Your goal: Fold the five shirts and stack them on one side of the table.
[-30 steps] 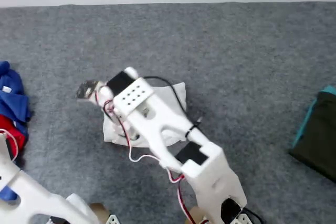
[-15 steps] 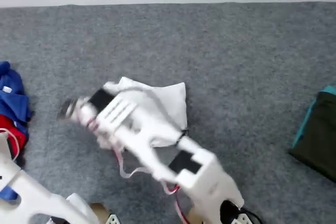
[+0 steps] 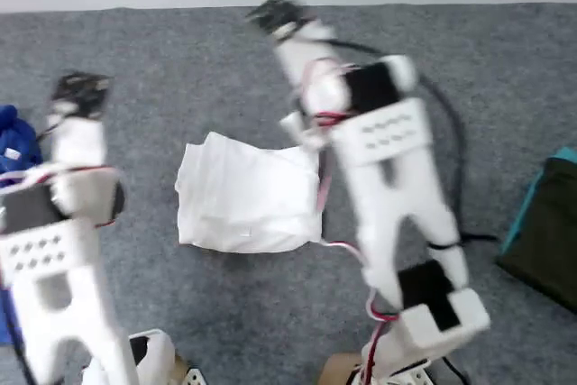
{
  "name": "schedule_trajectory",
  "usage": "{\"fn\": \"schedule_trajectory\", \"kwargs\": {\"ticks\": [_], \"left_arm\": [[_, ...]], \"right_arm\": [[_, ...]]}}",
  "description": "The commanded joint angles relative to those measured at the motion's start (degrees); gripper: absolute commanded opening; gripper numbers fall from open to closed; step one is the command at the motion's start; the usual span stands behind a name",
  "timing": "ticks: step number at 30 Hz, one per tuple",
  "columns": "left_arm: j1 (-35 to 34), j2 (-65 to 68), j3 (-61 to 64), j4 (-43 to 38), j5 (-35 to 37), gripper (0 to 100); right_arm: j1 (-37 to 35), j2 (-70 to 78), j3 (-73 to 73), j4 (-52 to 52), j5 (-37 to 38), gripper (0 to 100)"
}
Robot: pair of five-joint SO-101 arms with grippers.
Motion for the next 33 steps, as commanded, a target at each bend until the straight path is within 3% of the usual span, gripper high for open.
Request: {"fn": "schedule_trajectory", "kwargs": {"ticks": [1,7,15,28,33], "left_arm": [[6.68,8.88,-1.10,-3.08,0.53,13],[12.84,22.86,-7.87,-2.55,-1.32,20],[18.55,35.25,-12.79,-1.32,-8.18,20],[18.64,44.66,-14.46,-1.23,-12.13,20],[19.34,45.89,-14.46,-1.23,-12.13,14]], "right_arm": [[10.15,-6.99,-2.81,2.59,-0.70,5.9],[22.20,-12.70,1.85,2.59,-0.79,9.3],[29.58,-20.35,13.71,2.42,-0.44,9.4],[31.16,-21.67,15.91,2.33,-0.44,9.4],[31.16,-21.67,15.91,2.33,-0.44,9.4]]}}
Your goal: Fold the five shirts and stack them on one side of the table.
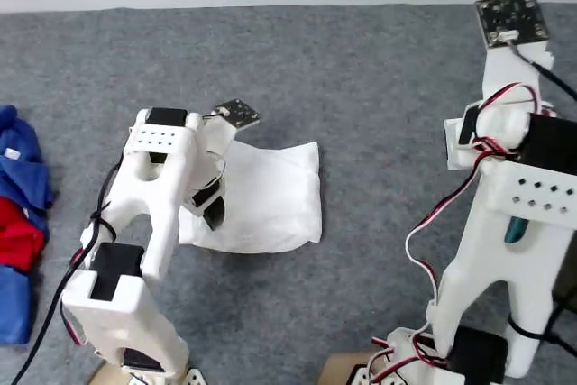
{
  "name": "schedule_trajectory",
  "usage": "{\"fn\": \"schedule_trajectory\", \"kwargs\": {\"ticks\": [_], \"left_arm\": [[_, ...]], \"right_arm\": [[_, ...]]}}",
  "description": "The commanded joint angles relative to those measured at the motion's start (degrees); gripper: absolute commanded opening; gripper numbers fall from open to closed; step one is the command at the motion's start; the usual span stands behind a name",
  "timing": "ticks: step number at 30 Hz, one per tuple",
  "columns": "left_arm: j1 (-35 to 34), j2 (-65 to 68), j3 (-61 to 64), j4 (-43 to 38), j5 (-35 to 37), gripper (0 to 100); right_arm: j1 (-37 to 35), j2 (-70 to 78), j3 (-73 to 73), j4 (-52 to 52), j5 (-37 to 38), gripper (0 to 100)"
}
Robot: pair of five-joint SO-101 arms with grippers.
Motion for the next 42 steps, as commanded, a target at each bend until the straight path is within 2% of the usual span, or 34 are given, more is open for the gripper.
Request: {"fn": "schedule_trajectory", "kwargs": {"ticks": [1,7,19,34,42], "left_arm": [[1.23,0.00,-1.98,0.53,-0.53,12],[4.48,1.85,-1.98,2.73,-0.53,0],[5.10,-7.38,-6.90,14.42,-0.53,0],[6.24,-31.91,19.74,14.24,-0.53,0],[2.46,-30.15,22.37,6.95,-0.35,0]], "right_arm": [[1.01,-2.15,-0.35,2.15,-0.09,9.4],[1.01,-2.15,-0.35,2.15,-0.09,9.4],[1.01,-2.59,-0.35,2.15,-0.18,9.4],[0.66,-2.33,-0.35,2.15,-0.35,9.4],[0.13,-2.24,-0.35,2.15,-0.18,9.3]]}}
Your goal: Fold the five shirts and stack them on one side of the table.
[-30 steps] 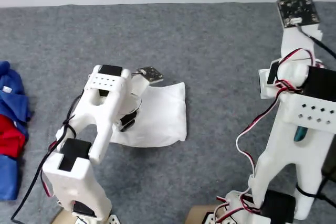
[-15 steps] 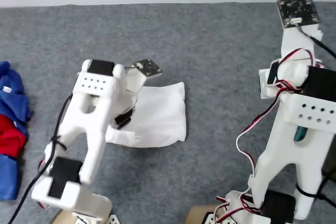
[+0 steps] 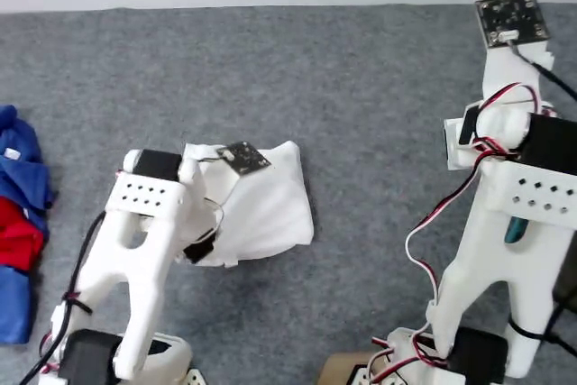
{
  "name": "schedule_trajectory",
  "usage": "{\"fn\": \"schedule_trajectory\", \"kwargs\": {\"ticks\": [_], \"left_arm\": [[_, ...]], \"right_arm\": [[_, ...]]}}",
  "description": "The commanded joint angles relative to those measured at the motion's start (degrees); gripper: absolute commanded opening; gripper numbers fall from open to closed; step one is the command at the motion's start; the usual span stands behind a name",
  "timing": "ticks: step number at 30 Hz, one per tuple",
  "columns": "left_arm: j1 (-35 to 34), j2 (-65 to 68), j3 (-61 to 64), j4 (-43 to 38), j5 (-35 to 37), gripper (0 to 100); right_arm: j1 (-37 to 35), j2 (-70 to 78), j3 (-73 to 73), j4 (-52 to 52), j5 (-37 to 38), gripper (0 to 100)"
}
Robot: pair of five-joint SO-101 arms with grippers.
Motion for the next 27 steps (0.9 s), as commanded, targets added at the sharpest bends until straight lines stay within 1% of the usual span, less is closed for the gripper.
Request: {"fn": "schedule_trajectory", "kwargs": {"ticks": [1,7,10,14,17,20,23,27], "left_arm": [[-2.29,1.67,0.04,-4.13,-0.35,0],[-5.80,11.78,-0.40,-11.08,-0.26,1],[-5.36,13.80,-0.48,-11.16,-0.44,1],[-5.80,11.25,-0.40,-10.64,-0.35,10],[-5.71,6.33,-0.40,-9.58,-0.35,13],[-5.45,2.29,0.13,-9.58,-0.35,13],[-5.80,1.67,1.27,-10.81,-0.26,12],[-5.80,2.20,4.18,-14.07,-0.26,6]], "right_arm": [[-0.48,-2.24,-0.26,2.24,-0.09,9.3],[-6.90,-2.24,2.46,2.24,0.00,9.3],[-9.71,-2.24,4.92,2.15,0.00,9.3],[-11.65,-2.15,6.86,1.71,0.00,9.3],[-14.37,-1.27,7.74,-0.04,0.00,9.3],[-17.71,2.07,7.91,-3.47,-0.35,9.3],[-22.46,6.99,7.74,-7.34,-0.53,9.3],[-26.77,14.46,7.56,-14.64,-0.88,9.7]]}}
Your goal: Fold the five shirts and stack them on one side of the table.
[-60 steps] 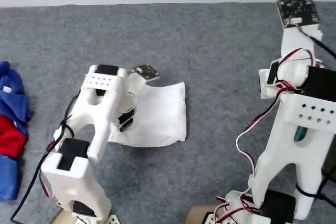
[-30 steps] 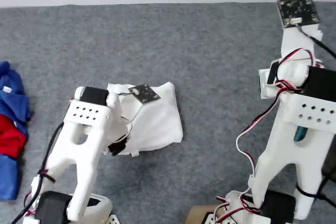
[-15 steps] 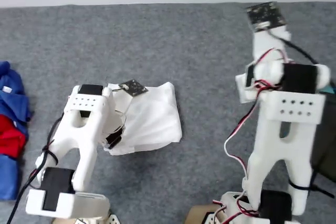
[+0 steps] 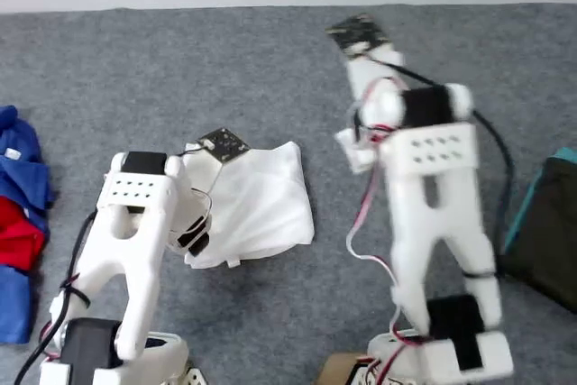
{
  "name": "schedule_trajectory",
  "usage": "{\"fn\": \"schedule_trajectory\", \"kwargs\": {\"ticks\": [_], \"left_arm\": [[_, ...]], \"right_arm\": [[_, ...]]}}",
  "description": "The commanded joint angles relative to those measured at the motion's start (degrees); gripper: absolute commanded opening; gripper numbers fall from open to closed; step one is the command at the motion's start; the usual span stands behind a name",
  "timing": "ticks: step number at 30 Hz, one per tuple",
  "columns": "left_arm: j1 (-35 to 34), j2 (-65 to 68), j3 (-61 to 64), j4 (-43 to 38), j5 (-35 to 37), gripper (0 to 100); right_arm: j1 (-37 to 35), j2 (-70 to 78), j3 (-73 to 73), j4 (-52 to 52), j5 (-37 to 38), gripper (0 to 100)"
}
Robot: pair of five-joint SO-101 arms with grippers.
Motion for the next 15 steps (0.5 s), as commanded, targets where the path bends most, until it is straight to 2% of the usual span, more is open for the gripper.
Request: {"fn": "schedule_trajectory", "kwargs": {"ticks": [1,6,12,15], "left_arm": [[-0.26,-1.32,1.01,-2.81,-0.26,5],[-0.26,2.55,1.71,-5.27,-0.26,2],[-0.26,9.23,1.36,-8.26,-0.26,1],[-0.26,11.08,1.36,-9.85,-0.26,1]], "right_arm": [[-2.77,4.79,-0.79,-7.34,-1.93,9.8],[-5.14,11.82,-1.76,-15.60,-6.77,15.4],[-9.36,20.62,-10.37,-16.75,-6.42,4.2],[-10.51,24.57,-15.65,-15.34,-5.19,2.5]]}}
